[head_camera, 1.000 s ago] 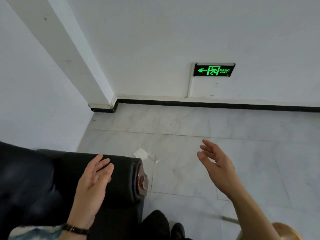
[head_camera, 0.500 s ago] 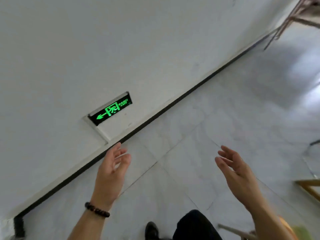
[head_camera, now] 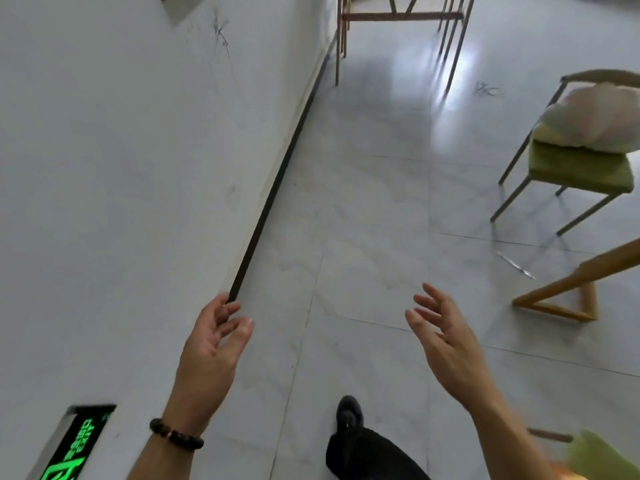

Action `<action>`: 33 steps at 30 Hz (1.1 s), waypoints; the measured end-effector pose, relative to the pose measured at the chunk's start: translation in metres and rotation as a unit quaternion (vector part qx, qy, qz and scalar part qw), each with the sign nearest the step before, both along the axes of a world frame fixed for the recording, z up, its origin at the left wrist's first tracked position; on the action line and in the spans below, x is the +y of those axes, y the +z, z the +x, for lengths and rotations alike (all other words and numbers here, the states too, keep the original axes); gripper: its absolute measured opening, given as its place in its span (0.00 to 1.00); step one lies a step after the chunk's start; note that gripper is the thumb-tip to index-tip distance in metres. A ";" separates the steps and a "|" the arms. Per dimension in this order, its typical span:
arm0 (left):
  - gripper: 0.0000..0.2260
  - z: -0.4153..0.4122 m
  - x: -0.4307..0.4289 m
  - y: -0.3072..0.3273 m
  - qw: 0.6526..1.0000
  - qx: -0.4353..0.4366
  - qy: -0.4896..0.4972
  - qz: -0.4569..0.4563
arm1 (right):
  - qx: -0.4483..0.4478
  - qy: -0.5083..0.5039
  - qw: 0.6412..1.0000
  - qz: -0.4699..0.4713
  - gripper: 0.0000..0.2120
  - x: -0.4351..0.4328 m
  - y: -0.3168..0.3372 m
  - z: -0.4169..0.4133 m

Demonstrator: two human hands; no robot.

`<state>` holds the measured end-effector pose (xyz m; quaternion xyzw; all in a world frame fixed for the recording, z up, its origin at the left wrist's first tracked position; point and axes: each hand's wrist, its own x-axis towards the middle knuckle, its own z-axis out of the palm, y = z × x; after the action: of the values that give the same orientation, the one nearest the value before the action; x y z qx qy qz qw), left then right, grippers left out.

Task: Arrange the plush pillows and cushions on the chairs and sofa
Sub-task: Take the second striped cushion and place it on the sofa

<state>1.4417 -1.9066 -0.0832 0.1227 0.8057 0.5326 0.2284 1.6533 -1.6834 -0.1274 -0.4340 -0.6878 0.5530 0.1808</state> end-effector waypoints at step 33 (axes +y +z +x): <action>0.27 -0.734 0.798 0.021 0.983 0.034 -0.167 0.062 | 0.018 -0.145 0.987 0.074 0.24 0.725 0.009 -0.687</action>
<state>0.7078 -1.1084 -0.0626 0.2876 0.7468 0.5312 0.2782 0.9661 -0.9581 -0.1186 -0.5045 -0.6536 0.4762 0.3027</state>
